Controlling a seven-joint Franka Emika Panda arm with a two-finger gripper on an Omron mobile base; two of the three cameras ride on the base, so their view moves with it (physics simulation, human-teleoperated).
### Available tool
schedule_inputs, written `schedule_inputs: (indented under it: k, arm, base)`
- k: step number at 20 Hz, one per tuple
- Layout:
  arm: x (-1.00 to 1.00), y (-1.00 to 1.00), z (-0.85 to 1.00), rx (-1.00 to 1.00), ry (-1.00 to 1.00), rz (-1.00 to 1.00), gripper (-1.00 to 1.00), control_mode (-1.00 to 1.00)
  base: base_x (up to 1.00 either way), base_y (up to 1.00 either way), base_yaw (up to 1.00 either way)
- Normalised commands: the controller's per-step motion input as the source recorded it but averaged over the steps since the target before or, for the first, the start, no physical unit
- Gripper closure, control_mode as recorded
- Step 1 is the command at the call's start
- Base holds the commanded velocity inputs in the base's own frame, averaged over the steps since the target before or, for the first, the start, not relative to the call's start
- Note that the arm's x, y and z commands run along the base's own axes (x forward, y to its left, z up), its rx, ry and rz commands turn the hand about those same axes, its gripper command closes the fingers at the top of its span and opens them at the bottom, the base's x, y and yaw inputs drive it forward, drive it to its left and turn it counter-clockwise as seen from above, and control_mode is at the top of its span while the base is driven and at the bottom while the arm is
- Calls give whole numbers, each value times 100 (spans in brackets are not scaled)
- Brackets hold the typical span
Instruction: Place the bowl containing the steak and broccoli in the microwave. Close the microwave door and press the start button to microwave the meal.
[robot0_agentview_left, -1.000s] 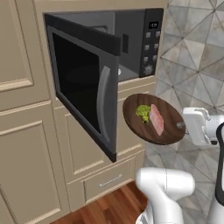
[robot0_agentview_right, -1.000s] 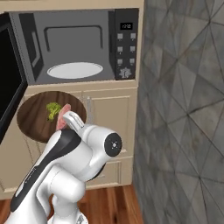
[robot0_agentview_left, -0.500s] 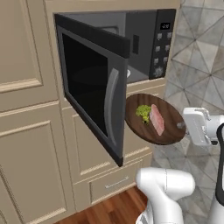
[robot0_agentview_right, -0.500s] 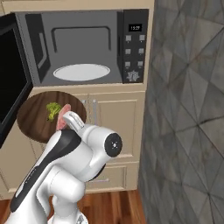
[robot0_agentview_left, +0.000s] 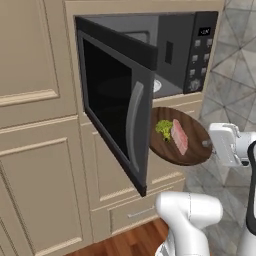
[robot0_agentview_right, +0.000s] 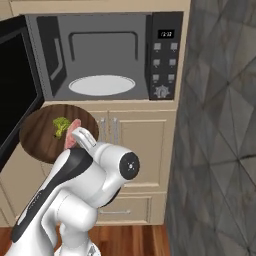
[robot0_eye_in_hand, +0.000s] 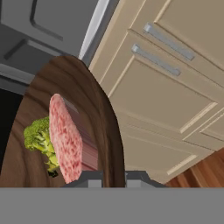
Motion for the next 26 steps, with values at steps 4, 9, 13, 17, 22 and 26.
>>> schedule_inputs:
  k: [4,9,13,17,22,26]
  arm:
    - [0,0,0,0,0,0,100,100]
    - [0,0,0,0,0,0,100,100]
    - [0,0,0,0,0,0,100,100]
    - [0,0,0,0,0,0,100,100]
    - [0,0,0,0,0,0,100,100]
    - [0,0,0,0,0,0,100,100]
  base:
    - [16,-31,21]
    - [27,-31,21]
    - [27,-26,23]
    - [25,-19,25]
    - [21,-21,26]
    - [21,-29,25]
